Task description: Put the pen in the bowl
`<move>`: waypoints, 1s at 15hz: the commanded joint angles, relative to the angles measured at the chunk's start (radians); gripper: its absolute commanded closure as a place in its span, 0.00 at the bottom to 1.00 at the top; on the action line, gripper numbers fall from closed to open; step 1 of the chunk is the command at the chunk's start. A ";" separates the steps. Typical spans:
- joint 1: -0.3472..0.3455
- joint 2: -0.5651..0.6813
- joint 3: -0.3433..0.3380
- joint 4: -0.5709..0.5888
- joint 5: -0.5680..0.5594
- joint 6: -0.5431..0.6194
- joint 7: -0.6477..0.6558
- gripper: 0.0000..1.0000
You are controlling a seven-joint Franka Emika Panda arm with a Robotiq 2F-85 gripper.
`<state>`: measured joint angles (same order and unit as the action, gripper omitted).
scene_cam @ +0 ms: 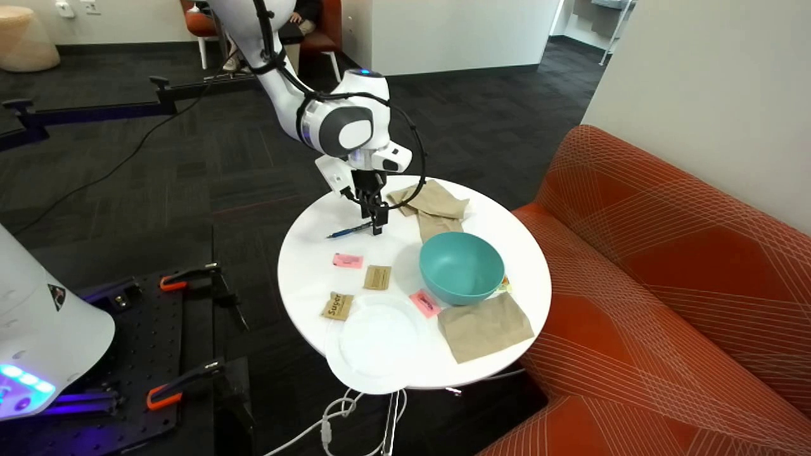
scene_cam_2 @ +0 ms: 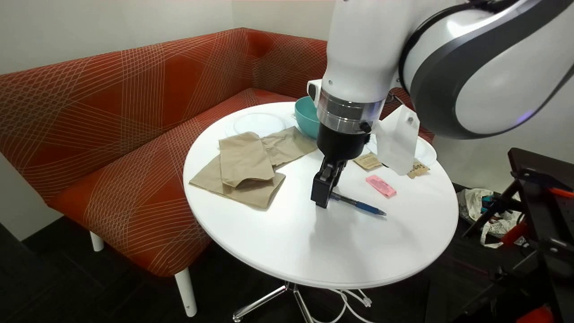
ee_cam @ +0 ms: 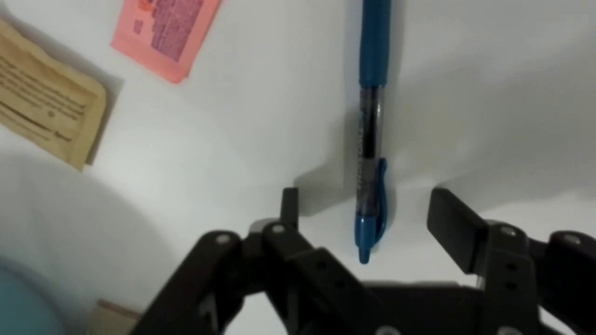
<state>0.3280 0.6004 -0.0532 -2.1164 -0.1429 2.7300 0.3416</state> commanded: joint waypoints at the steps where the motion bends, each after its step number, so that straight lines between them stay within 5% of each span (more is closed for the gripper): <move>1: 0.023 0.009 -0.022 0.027 -0.010 -0.029 0.020 0.58; 7: 0.038 -0.007 -0.029 0.010 -0.014 -0.024 0.033 0.99; 15: 0.049 -0.175 -0.130 -0.048 -0.052 -0.041 0.077 0.96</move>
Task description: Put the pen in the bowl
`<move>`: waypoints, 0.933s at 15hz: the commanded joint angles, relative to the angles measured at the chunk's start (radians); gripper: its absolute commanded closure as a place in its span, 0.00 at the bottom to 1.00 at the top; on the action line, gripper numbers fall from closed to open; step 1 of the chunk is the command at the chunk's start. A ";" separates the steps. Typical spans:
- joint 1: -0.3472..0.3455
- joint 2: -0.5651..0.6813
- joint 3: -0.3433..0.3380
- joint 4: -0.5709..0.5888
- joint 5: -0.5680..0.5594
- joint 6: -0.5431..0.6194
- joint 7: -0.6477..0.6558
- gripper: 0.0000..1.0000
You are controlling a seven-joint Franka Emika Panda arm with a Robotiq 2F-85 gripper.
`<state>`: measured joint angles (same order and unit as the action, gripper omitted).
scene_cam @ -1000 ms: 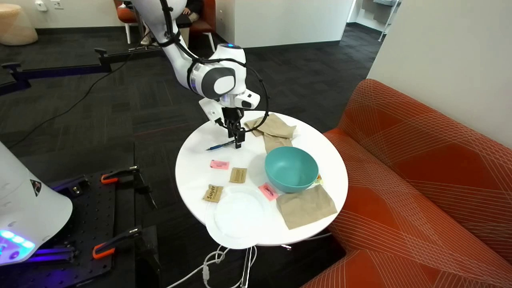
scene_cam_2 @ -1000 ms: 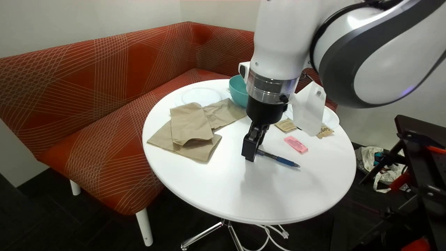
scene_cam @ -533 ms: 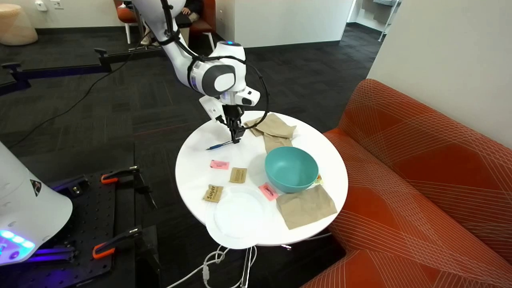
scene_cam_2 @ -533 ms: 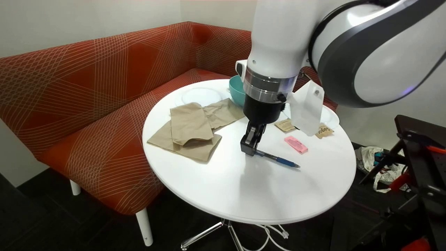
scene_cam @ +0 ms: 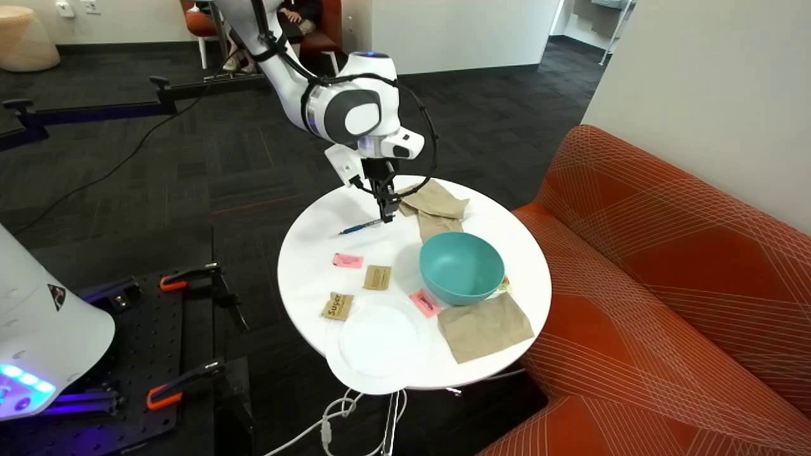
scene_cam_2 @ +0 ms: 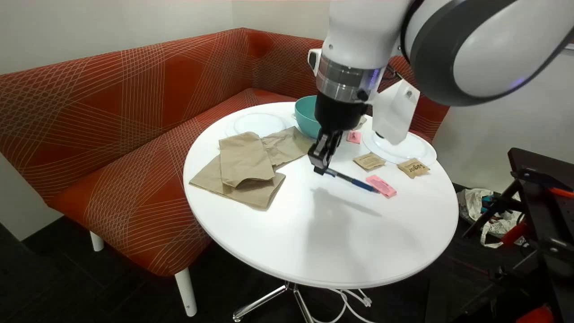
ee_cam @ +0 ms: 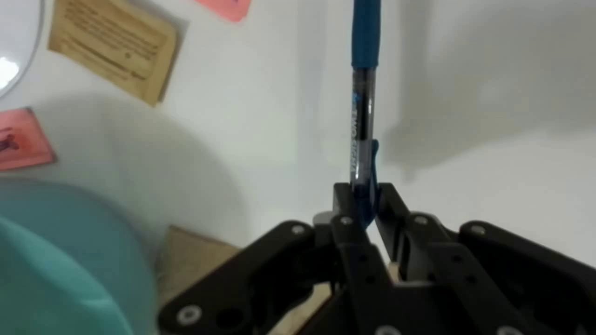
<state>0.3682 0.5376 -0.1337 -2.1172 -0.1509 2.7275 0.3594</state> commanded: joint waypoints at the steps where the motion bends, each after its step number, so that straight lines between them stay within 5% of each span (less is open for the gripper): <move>1: -0.008 -0.135 -0.056 -0.045 -0.044 -0.040 0.053 0.96; 6: -0.083 -0.191 -0.101 0.004 -0.080 -0.036 0.053 0.96; 14: -0.239 -0.104 -0.076 0.156 -0.033 -0.063 -0.009 0.96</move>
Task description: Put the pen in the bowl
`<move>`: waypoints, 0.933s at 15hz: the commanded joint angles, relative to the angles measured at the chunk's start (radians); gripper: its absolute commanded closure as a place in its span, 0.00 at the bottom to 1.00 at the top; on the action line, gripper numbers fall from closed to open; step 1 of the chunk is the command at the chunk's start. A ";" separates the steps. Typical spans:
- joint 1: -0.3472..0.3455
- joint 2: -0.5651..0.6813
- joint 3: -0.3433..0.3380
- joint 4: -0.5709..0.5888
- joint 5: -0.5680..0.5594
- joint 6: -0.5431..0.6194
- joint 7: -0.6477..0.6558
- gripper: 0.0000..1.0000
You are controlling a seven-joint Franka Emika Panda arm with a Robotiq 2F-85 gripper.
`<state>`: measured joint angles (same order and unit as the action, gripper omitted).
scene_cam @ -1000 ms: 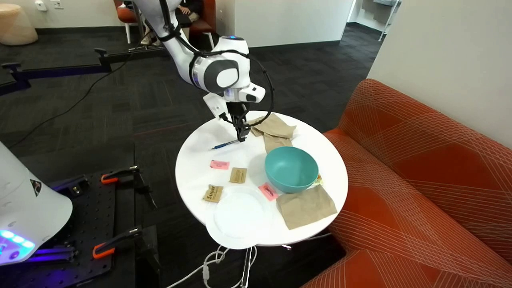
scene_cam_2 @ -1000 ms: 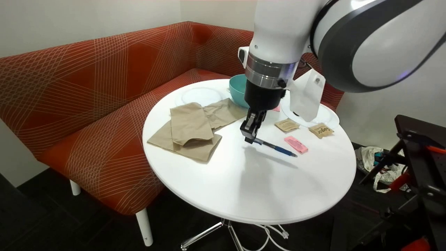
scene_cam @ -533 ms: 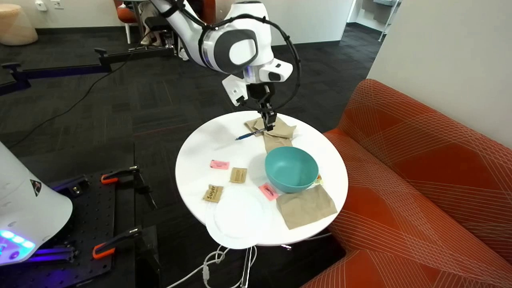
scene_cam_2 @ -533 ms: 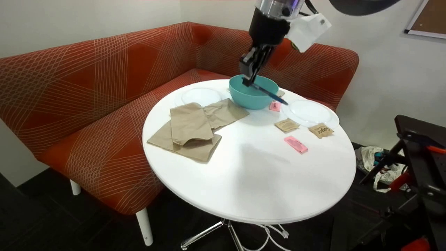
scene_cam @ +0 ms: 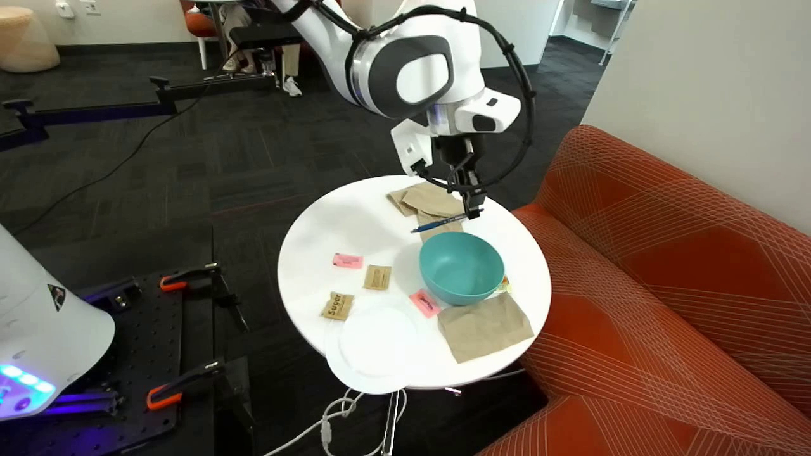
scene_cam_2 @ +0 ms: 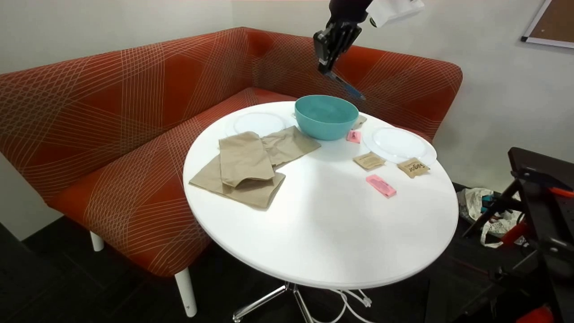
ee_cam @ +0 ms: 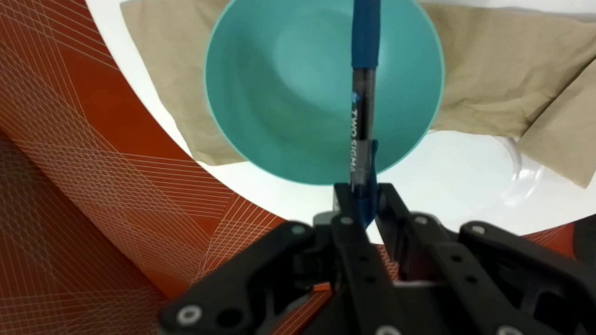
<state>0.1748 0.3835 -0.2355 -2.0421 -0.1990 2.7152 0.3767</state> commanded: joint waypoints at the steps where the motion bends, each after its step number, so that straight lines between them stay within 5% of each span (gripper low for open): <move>1: -0.061 0.068 0.034 0.105 0.027 -0.066 -0.036 0.96; 8: -0.108 0.184 0.080 0.257 0.056 -0.201 -0.080 0.96; 10: -0.111 0.202 0.085 0.288 0.059 -0.237 -0.078 0.56; 14: -0.111 0.217 0.084 0.314 0.055 -0.267 -0.070 0.39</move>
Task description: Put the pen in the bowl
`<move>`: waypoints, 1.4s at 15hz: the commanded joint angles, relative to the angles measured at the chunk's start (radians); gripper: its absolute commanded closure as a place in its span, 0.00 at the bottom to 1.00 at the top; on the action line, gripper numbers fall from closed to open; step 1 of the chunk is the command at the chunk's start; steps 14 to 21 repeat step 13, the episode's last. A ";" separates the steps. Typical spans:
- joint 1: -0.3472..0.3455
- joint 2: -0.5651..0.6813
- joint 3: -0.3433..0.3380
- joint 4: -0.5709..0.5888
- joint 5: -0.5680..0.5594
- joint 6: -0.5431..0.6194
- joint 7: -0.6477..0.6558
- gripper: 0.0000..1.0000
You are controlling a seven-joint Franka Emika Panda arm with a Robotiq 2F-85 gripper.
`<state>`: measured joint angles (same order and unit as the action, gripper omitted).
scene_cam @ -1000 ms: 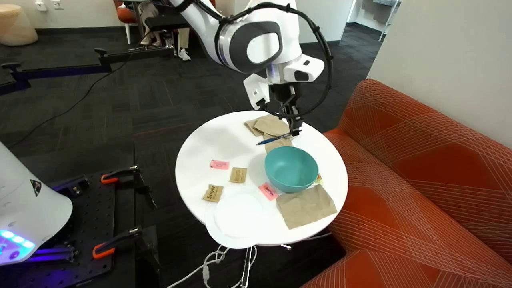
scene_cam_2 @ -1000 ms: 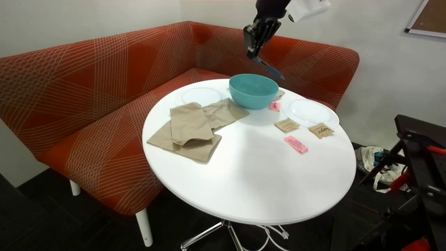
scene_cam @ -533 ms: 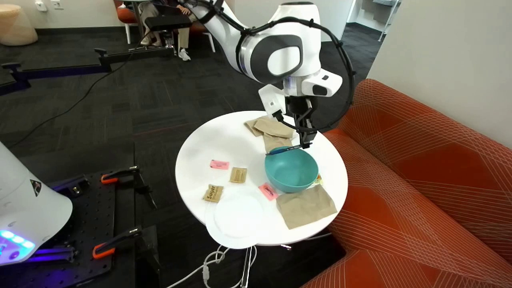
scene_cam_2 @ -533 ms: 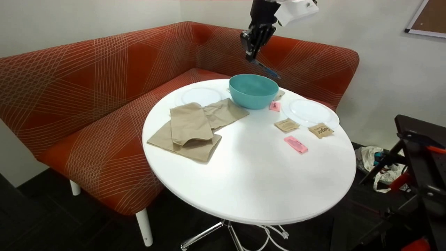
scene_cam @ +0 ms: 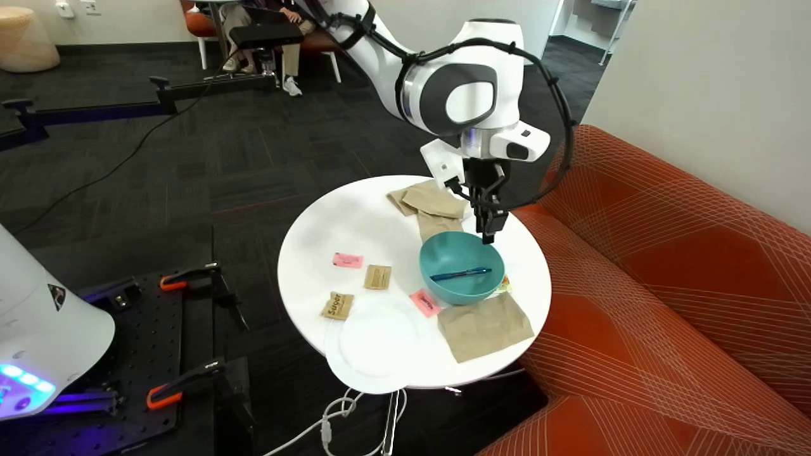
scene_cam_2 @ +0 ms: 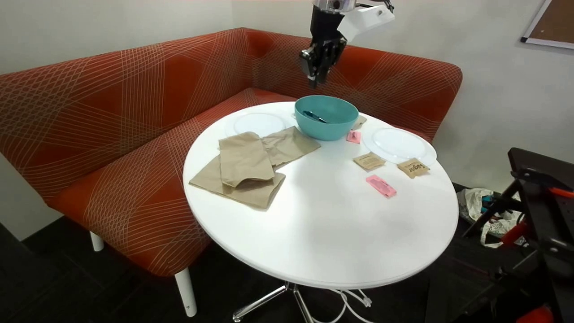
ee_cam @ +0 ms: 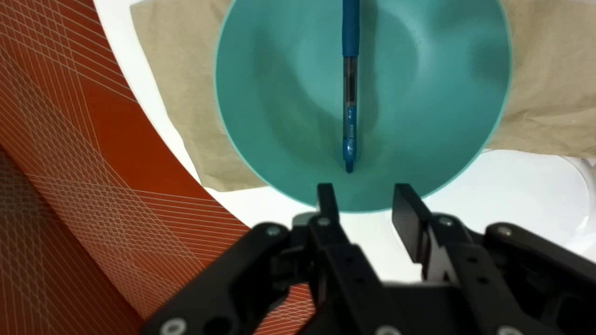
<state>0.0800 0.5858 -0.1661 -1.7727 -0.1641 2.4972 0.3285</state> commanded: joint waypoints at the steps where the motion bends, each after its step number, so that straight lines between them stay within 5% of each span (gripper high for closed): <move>1: -0.017 0.014 0.015 0.047 0.021 -0.051 -0.022 0.31; 5: -0.017 0.000 0.018 0.029 0.022 -0.040 -0.022 0.01; 6: -0.004 0.007 0.002 0.017 0.000 -0.012 -0.001 0.19; 9: -0.004 0.007 0.003 0.017 0.000 -0.012 -0.001 0.01; 21: -0.004 0.007 0.003 0.017 0.000 -0.012 -0.001 0.01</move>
